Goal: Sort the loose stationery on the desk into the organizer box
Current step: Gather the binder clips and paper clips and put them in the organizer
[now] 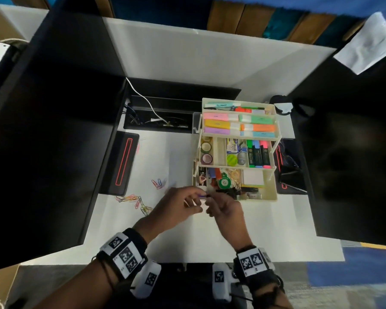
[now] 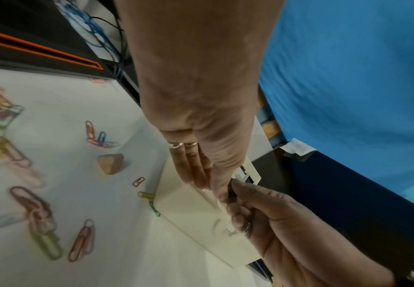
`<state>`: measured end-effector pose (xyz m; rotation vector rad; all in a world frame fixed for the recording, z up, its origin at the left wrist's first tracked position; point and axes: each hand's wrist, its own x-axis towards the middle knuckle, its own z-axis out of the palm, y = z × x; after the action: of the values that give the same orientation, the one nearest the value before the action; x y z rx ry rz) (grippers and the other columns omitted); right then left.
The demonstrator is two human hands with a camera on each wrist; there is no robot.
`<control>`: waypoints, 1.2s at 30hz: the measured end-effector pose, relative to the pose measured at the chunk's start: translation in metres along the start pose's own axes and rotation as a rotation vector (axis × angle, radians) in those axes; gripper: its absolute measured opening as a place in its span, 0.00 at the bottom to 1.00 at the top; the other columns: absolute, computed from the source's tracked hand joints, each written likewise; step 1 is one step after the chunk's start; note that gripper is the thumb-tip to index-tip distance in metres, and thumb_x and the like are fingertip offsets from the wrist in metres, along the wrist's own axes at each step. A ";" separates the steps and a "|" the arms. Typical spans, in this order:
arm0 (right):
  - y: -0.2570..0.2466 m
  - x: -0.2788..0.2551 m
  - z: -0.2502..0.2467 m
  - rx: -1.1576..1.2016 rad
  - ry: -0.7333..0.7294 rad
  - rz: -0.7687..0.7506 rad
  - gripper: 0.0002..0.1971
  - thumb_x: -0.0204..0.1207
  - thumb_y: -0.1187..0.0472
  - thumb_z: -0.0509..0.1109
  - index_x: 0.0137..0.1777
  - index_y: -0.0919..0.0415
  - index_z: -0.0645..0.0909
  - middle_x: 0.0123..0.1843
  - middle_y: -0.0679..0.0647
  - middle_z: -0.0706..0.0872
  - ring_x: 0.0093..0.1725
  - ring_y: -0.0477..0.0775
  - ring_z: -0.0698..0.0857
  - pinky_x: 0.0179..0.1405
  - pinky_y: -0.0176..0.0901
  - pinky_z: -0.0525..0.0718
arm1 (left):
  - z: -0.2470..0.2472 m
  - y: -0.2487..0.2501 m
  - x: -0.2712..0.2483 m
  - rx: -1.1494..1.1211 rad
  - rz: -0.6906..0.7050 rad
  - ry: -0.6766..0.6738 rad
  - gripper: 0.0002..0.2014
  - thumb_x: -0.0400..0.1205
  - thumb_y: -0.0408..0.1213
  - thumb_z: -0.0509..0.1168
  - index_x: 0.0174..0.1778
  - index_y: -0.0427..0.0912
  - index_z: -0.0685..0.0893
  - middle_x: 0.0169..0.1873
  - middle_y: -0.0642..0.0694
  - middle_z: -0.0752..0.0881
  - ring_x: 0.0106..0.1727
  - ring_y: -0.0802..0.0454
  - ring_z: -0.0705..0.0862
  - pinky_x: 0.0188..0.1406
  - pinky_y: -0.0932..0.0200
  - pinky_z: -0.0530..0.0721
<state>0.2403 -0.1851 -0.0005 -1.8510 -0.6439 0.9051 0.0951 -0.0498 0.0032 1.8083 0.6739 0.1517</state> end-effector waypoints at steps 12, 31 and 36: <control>0.034 0.044 -0.063 -0.763 0.162 -0.226 0.07 0.76 0.66 0.79 0.53 0.58 0.92 0.49 0.54 0.89 0.53 0.61 0.84 0.58 0.51 0.84 | -0.006 -0.022 -0.023 0.169 0.005 -0.048 0.10 0.82 0.35 0.73 0.58 0.49 0.90 0.46 0.62 0.88 0.43 0.59 0.87 0.45 0.63 0.88; -0.012 0.014 0.091 -0.625 -0.229 -0.423 0.20 0.81 0.70 0.69 0.71 0.57 0.82 0.65 0.53 0.80 0.49 0.52 0.87 0.55 0.49 0.89 | -0.065 -0.070 -0.100 0.175 -0.218 0.206 0.08 0.82 0.35 0.72 0.52 0.53 0.88 0.44 0.61 0.88 0.41 0.61 0.87 0.44 0.63 0.87; 0.000 0.033 0.130 -0.750 -0.193 -0.299 0.12 0.77 0.73 0.70 0.57 0.60 0.86 0.56 0.59 0.82 0.49 0.62 0.87 0.50 0.51 0.89 | -0.063 -0.066 -0.110 0.149 -0.221 0.192 0.12 0.83 0.35 0.73 0.56 0.58 0.88 0.45 0.64 0.87 0.44 0.65 0.87 0.43 0.72 0.83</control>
<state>0.1545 -0.0933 -0.0476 -2.2281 -1.4919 0.6901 -0.0470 -0.0408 -0.0094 1.8610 1.0390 0.1304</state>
